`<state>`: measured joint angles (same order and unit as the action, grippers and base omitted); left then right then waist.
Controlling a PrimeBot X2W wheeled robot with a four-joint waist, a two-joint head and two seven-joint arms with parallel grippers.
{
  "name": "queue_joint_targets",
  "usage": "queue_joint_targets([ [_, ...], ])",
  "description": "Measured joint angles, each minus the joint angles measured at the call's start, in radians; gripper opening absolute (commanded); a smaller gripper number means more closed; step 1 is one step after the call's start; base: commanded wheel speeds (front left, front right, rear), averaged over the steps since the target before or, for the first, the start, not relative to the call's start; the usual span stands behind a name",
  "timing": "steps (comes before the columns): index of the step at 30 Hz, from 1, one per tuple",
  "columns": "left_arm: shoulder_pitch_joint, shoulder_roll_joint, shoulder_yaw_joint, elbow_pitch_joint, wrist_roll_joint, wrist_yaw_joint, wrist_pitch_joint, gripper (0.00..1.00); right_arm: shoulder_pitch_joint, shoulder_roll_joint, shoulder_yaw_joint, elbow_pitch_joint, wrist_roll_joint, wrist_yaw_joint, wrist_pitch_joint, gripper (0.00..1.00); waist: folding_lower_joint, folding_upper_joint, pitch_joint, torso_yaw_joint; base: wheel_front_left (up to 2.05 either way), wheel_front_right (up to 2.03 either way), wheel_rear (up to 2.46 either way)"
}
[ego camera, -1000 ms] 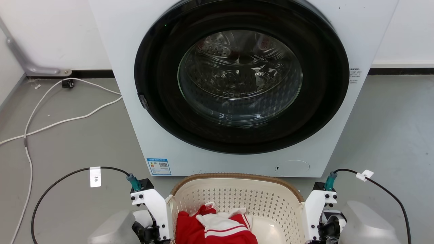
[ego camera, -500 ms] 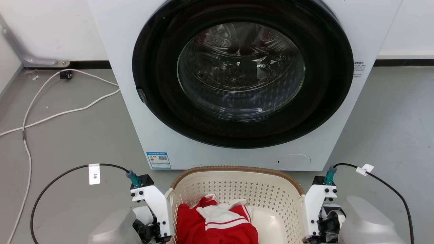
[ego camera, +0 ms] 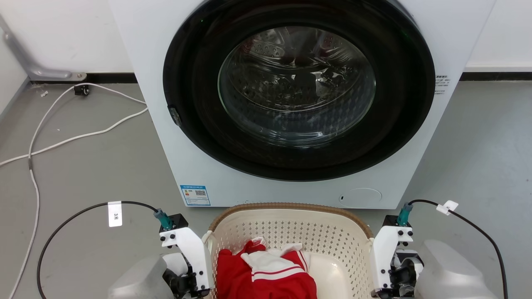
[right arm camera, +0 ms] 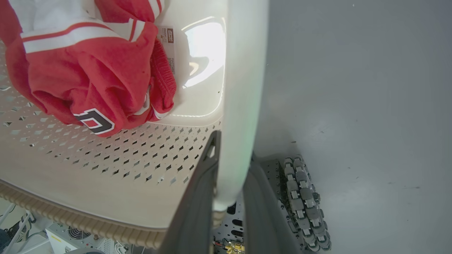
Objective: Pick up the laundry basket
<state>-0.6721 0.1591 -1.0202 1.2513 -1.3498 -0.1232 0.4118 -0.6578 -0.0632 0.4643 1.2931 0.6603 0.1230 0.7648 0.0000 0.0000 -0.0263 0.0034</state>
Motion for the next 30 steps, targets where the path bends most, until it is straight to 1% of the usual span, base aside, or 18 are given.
queue_joint_targets([
  [30, 0.0, -0.004, -0.003, 0.008, -0.012, 0.0, -0.001, 0.0, -0.003, 0.0, -0.003, 0.0, -0.006, 0.0, 0.009, 0.0, 0.0, 0.0, 0.002, 0.001, 0.0, 0.0, 0.0],
])
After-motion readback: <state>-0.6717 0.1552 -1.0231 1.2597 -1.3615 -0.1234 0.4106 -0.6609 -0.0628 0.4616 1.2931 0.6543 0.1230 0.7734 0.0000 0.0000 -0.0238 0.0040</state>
